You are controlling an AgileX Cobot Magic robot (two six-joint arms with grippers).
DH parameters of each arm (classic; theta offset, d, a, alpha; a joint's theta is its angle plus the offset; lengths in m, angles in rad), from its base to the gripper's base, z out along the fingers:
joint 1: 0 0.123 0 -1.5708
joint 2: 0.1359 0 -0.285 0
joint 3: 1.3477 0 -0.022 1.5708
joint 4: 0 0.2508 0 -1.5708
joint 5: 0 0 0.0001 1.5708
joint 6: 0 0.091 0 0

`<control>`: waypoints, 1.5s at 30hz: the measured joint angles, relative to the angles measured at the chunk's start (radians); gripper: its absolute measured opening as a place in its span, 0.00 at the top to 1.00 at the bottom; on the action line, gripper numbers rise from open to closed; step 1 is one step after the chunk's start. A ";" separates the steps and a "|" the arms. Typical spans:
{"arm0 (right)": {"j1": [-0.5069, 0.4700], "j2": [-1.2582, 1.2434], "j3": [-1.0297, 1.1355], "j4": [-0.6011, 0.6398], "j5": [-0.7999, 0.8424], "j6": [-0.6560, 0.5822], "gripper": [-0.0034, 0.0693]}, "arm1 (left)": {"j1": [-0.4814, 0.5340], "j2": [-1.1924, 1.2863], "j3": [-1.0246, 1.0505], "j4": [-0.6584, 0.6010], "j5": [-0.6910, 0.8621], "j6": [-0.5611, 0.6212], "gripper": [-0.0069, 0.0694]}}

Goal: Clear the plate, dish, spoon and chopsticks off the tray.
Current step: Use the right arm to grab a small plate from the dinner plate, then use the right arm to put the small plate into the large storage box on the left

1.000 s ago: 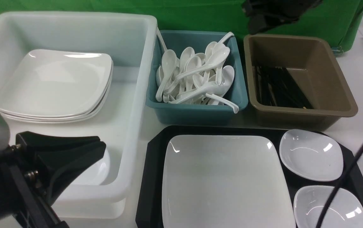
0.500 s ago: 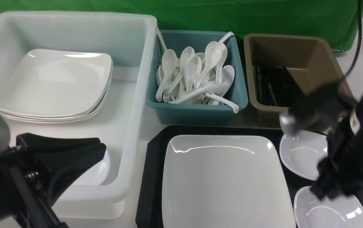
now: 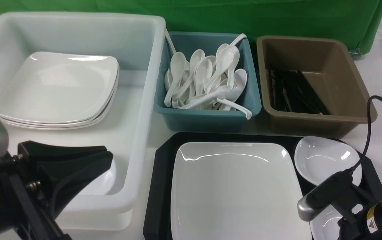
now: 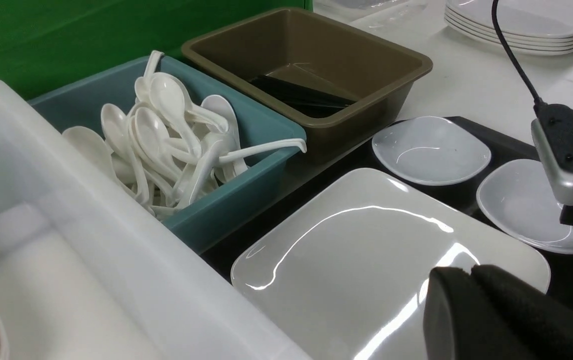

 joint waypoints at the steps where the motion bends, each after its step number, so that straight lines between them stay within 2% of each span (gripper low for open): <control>1: 0.000 0.000 0.001 0.000 -0.036 -0.018 0.20 | 0.000 0.000 0.000 0.000 0.006 0.000 0.89; 4: 0.000 0.015 0.001 0.000 -0.086 -0.057 0.22 | 0.000 0.000 0.000 0.000 0.011 0.000 0.89; 8: 0.000 0.060 0.001 -0.001 -0.101 -0.097 0.31 | 0.000 0.000 0.000 0.000 0.013 0.000 0.89; 9: 0.000 0.081 0.002 -0.001 -0.097 -0.100 0.38 | 0.000 0.000 0.000 0.000 0.015 0.000 0.89; 15: 0.001 0.109 -0.001 -0.014 -0.086 -0.103 0.55 | 0.000 0.000 0.000 0.000 0.020 0.000 0.89; 21: 0.005 0.102 -0.004 -0.022 -0.072 -0.105 0.57 | 0.000 -0.004 0.000 -0.008 0.036 0.000 0.89; 25: 0.007 0.066 -0.043 -0.021 0.026 -0.082 0.64 | 0.000 -0.021 0.000 -0.009 0.058 0.000 0.89; 29: 0.009 -0.073 -0.175 -0.011 0.267 0.034 0.85 | 0.000 -0.076 -0.009 0.007 0.085 -0.012 0.89; 31: 0.013 -0.098 -0.216 -0.008 0.320 0.054 0.86 | 0.000 -0.090 -0.021 0.033 0.096 -0.037 0.89; 33: 0.056 -0.164 -0.360 -0.010 0.413 0.096 0.86 | 0.000 -0.107 -0.064 0.121 0.166 -0.139 0.89; 36: 0.182 -0.170 -0.554 -0.014 0.439 0.079 0.86 | 0.000 -0.118 -0.128 0.263 0.281 -0.304 0.89; 37: 0.251 -0.145 -0.640 -0.014 0.428 0.039 0.86 | 0.000 -0.128 -0.156 0.339 0.346 -0.382 0.89; 39: 0.350 -0.102 -0.749 -0.015 0.401 -0.046 0.86 | 0.000 -0.145 -0.182 0.420 0.413 -0.456 0.89; 42: 0.524 0.043 -0.940 -0.011 0.327 -0.287 0.86 | 0.000 -0.197 -0.222 0.555 0.528 -0.580 0.89; 45: 0.601 0.205 -1.073 0.005 0.287 -0.446 0.86 | 0.000 -0.261 -0.246 0.625 0.624 -0.652 0.89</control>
